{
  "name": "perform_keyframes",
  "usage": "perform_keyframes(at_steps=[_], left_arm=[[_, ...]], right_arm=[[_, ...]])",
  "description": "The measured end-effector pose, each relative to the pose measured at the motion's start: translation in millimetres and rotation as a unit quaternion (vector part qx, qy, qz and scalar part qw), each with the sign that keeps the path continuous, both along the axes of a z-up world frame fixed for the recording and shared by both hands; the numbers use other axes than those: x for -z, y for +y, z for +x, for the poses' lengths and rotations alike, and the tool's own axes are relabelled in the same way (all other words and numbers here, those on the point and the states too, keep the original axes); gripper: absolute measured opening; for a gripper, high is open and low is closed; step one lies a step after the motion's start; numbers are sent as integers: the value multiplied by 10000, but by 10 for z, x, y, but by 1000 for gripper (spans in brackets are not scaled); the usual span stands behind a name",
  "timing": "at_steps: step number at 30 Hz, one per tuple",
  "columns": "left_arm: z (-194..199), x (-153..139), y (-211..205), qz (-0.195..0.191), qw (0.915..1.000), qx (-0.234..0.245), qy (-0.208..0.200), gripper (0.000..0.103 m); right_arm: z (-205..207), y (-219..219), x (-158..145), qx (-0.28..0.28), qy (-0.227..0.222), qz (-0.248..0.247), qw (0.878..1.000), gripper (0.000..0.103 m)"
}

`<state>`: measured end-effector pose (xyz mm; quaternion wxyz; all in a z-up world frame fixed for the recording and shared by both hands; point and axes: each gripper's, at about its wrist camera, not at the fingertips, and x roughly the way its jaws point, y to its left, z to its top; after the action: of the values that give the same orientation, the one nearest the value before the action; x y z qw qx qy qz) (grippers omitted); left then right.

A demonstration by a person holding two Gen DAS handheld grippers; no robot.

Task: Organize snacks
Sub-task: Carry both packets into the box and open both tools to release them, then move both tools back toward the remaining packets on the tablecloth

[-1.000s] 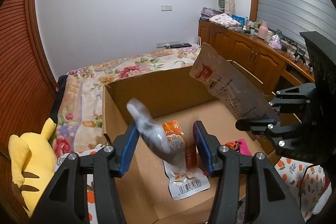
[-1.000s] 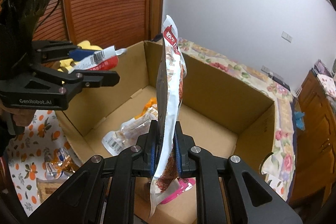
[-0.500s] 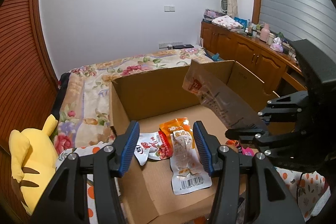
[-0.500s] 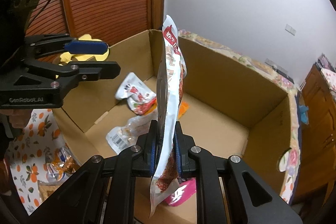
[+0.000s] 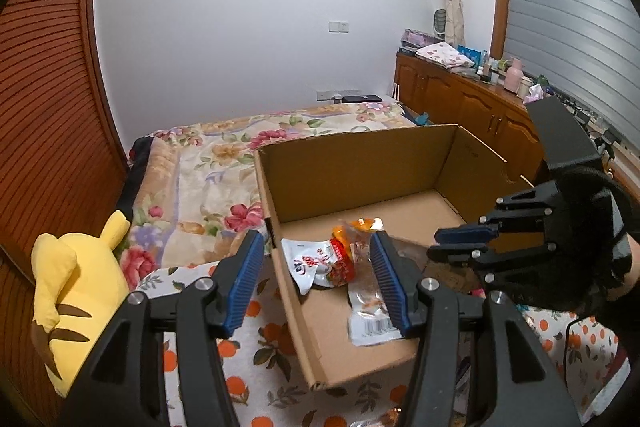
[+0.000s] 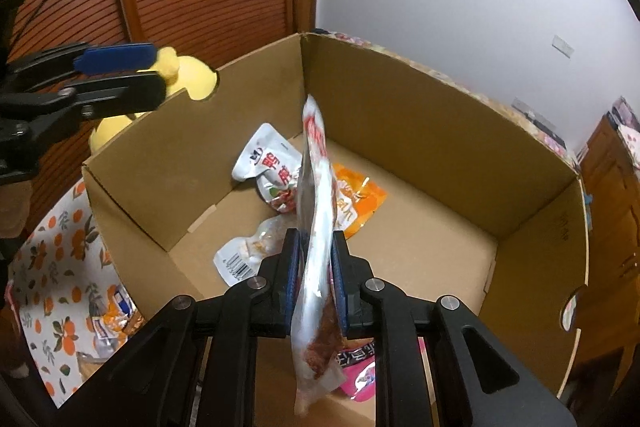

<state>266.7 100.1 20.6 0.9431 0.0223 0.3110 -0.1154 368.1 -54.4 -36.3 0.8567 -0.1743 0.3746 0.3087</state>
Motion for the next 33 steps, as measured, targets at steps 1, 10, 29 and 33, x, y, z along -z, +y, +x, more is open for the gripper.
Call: perform_keyframes(at_steps=[1,10,29,33], left_arm=[[-27,-9,9,17,10000,-3,-13,55],[-376,-71,54,74,9999,-19,-145,58],[-1182,387,-274,23,9984,520,202,73],[-1294,586,-378,75,9969,647,444,73]], right_arm=[[-14,12,-4,-10,-28,-25,10000,13],[-178,-46,-87,5,-135,152,9998,13],[-1217,-711,-247,583,-422,956,9928,49],[-1326,-707,-88,658,-272,972,9927,50]])
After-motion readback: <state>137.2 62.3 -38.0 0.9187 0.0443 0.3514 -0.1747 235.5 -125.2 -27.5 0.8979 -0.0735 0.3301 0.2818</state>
